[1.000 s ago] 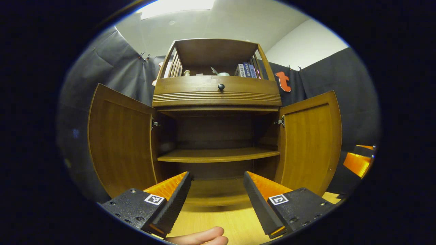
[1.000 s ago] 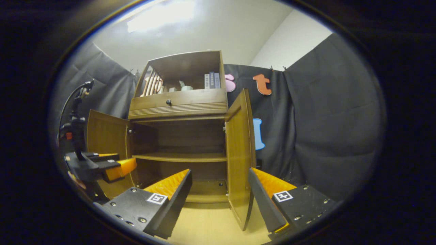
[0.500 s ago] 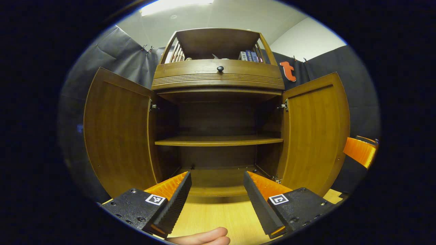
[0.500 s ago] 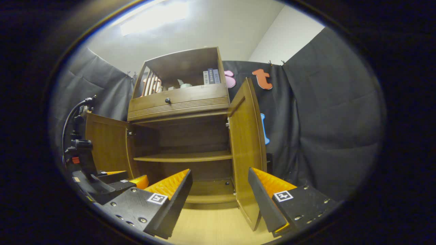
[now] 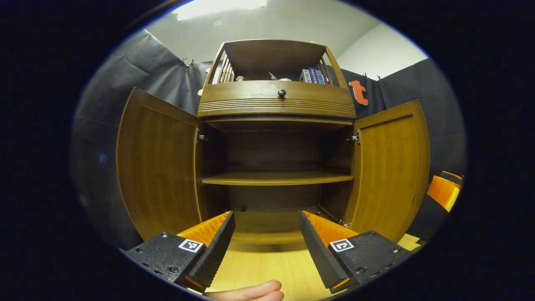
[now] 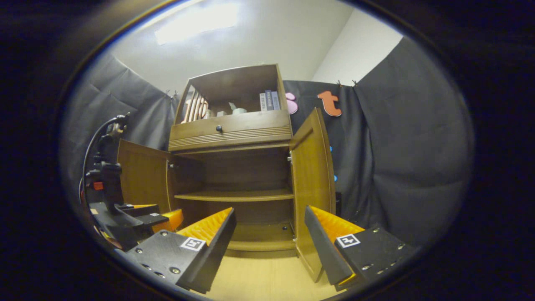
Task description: Open the right door of the double-door shoe cabinet with the right hand, and open the left door with the left hand.
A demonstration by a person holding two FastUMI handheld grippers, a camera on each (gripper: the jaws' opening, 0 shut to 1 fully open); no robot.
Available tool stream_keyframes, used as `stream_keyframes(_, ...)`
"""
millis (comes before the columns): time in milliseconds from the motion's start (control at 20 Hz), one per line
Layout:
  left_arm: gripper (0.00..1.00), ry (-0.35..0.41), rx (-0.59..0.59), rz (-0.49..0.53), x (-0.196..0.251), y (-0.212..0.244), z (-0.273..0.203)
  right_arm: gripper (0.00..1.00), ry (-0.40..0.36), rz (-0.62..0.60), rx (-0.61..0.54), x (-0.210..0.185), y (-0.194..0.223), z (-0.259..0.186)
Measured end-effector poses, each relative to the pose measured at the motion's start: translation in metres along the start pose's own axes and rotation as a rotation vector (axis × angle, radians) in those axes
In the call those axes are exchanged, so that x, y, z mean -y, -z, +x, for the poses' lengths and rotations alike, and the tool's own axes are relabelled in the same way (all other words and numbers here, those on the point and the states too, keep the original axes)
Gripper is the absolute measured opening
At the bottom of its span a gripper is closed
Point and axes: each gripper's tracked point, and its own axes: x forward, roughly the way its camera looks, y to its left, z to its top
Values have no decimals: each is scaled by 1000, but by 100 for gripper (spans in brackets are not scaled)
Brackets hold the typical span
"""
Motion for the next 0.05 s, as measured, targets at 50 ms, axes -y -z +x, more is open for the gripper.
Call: stream_keyframes(50,94,-3,2,5,-2,-1,-2,98,-3,-17,-4,-4,1,-1)
